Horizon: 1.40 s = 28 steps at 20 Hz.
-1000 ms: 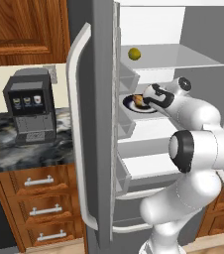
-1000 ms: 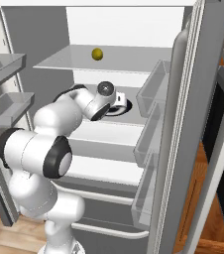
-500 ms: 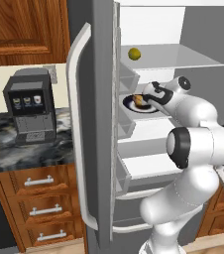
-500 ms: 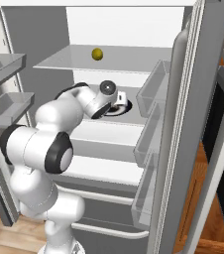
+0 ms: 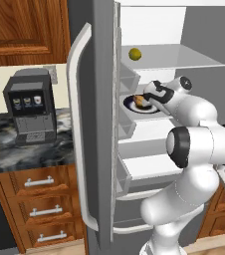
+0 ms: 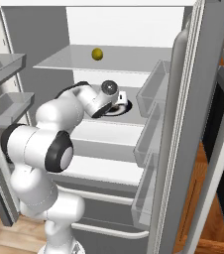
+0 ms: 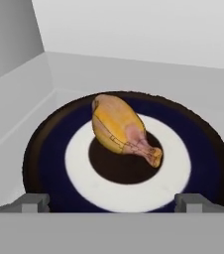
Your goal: Transport the chicken drumstick from the fridge to the microwave and turn on the microwave.
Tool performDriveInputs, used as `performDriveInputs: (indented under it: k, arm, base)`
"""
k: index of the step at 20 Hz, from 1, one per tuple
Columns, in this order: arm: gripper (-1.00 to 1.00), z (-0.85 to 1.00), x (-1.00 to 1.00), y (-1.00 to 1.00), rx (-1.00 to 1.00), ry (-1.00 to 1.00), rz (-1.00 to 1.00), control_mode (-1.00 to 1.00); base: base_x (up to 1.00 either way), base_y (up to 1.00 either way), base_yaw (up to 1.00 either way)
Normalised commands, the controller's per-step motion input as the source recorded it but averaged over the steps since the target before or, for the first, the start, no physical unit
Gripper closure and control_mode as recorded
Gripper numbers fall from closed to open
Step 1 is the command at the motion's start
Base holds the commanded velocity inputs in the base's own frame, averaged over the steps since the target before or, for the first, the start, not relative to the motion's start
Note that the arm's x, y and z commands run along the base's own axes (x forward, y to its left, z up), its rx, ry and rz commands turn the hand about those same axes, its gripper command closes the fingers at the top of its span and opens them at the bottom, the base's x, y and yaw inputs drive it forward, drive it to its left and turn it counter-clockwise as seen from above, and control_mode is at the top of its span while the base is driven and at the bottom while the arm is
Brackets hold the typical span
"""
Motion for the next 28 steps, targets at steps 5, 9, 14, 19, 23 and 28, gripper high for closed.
performDriveInputs:
  k: [5,9,14,19,23,28]
  arm:
    - [-1.00,-0.07,0.07,0.00,-0.03,0.00,0.04,-1.00]
    - [-1.00,0.00,0.11,0.00,0.00,0.00,0.04,-1.00]
    - [-1.00,0.00,0.18,0.00,0.00,0.00,0.03,-1.00]
    - [-1.00,0.00,0.20,0.00,0.00,0.01,0.02,-1.00]
    - [-1.00,-0.04,0.22,0.00,-0.01,0.00,0.01,-1.00]
    - [-1.00,-0.06,0.17,0.00,0.00,0.00,0.01,-1.00]
  base:
    - [0.00,0.00,0.00]
    - [0.00,0.00,0.00]
    - [0.00,0.00,0.00]
    - [0.00,0.00,0.00]
    - [0.00,0.00,0.00]
    - [0.00,0.00,0.00]
